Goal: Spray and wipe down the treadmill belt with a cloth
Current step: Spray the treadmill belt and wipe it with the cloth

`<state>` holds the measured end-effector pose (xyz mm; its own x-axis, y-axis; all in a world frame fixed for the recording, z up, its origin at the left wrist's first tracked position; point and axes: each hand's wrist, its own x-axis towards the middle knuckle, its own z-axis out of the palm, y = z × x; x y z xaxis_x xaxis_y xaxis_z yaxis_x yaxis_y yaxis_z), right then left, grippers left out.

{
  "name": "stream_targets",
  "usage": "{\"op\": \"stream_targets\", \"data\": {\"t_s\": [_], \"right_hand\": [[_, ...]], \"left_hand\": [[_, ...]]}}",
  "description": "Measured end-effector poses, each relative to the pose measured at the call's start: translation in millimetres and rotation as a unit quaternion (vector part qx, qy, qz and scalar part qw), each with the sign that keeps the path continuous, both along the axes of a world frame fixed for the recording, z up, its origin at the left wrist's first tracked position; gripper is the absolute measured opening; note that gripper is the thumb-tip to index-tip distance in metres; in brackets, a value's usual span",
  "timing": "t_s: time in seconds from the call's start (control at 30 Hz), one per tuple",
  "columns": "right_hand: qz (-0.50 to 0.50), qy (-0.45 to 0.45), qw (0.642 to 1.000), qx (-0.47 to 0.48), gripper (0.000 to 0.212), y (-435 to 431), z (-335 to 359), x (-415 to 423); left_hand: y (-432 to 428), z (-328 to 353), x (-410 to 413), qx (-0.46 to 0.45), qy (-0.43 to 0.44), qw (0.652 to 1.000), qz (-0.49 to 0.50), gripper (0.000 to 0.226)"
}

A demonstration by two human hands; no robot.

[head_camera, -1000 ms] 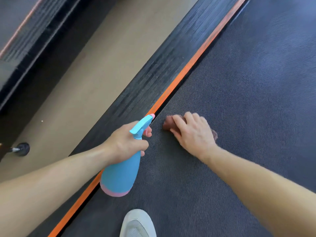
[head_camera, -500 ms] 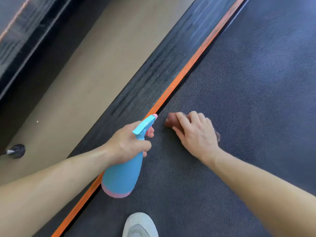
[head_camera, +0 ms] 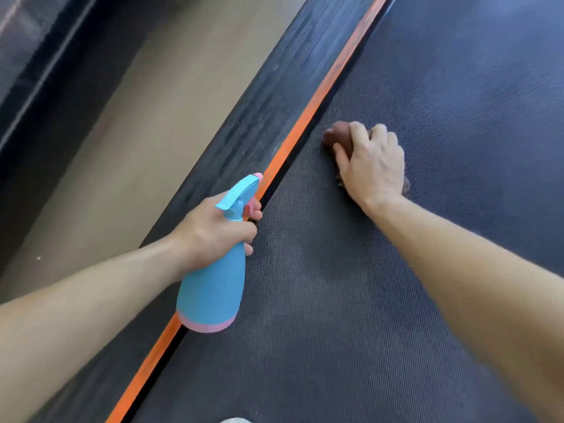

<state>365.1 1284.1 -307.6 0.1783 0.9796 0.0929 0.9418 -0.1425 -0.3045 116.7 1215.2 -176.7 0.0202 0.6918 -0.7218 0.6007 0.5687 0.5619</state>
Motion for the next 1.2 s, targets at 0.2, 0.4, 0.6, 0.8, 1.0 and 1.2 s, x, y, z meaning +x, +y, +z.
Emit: {"op": "stream_targets", "data": {"t_s": [0.2, 0.4, 0.6, 0.8, 1.0, 1.2], "right_hand": [[0.118, -0.02, 0.993, -0.003, 0.044, -75, 0, 28], [-0.142, -0.002, 0.99, -0.012, 0.047, 68, -3, 81], [-0.065, 0.029, 0.997, 0.013, 0.046, -3, -2, 37], [0.08, -0.01, 0.996, 0.035, 0.043, -25, -9, 20], [-0.135, 0.011, 0.991, 0.017, 0.041, 81, -7, 19], [-0.013, 0.017, 0.999, 0.028, 0.042, 2, -6, -35]], "left_hand": [[11, 1, 41, -0.011, -0.014, 0.998, -0.064, 0.066], [24, -14, 46, -0.006, -0.031, 0.998, -0.049, 0.059], [38, -19, 50, 0.003, -0.04, 0.998, -0.039, 0.059], [50, -17, 50, 0.015, -0.079, 0.996, -0.042, 0.074], [39, -18, 21, 0.022, -0.067, 0.997, -0.035, 0.073], [38, -18, 0, 0.008, -0.063, 0.998, -0.006, 0.054]]}}
